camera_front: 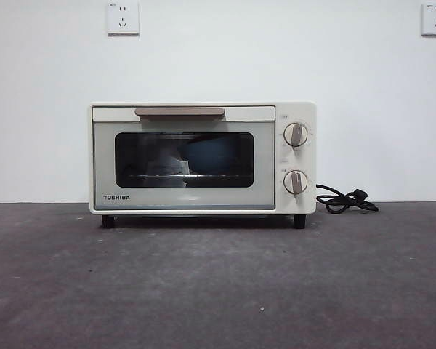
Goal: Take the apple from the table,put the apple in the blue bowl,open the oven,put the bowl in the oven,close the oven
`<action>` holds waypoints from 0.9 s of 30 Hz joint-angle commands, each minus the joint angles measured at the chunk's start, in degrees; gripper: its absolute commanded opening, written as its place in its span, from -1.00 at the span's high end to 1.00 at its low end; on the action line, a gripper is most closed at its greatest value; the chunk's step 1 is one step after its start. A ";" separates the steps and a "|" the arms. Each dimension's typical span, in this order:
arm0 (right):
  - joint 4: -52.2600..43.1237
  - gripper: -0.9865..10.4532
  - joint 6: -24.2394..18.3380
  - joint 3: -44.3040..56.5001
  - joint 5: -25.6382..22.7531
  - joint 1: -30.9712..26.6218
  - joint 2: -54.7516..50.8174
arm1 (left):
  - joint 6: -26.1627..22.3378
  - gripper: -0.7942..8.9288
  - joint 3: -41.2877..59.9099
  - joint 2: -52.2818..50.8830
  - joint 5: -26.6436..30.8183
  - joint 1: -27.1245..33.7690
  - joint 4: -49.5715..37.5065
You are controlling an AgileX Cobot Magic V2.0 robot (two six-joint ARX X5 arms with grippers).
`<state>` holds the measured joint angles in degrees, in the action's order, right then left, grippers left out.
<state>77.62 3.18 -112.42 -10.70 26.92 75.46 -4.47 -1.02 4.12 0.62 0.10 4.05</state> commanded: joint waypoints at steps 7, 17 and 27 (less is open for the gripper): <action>1.33 0.83 -0.33 0.31 -0.20 0.02 6.38 | 0.22 0.84 0.59 1.84 -0.17 -0.15 -0.24; -8.66 0.83 -7.85 3.50 0.24 -5.64 4.42 | 0.22 0.84 0.59 4.70 -0.17 -0.15 -0.22; -53.96 0.83 -7.69 47.60 5.40 -18.73 -25.07 | 0.22 0.84 0.59 7.15 -0.17 -0.15 -0.24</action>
<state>28.18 -4.12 -73.01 -5.98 9.30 54.02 -4.47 -1.02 11.11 0.60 0.10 4.05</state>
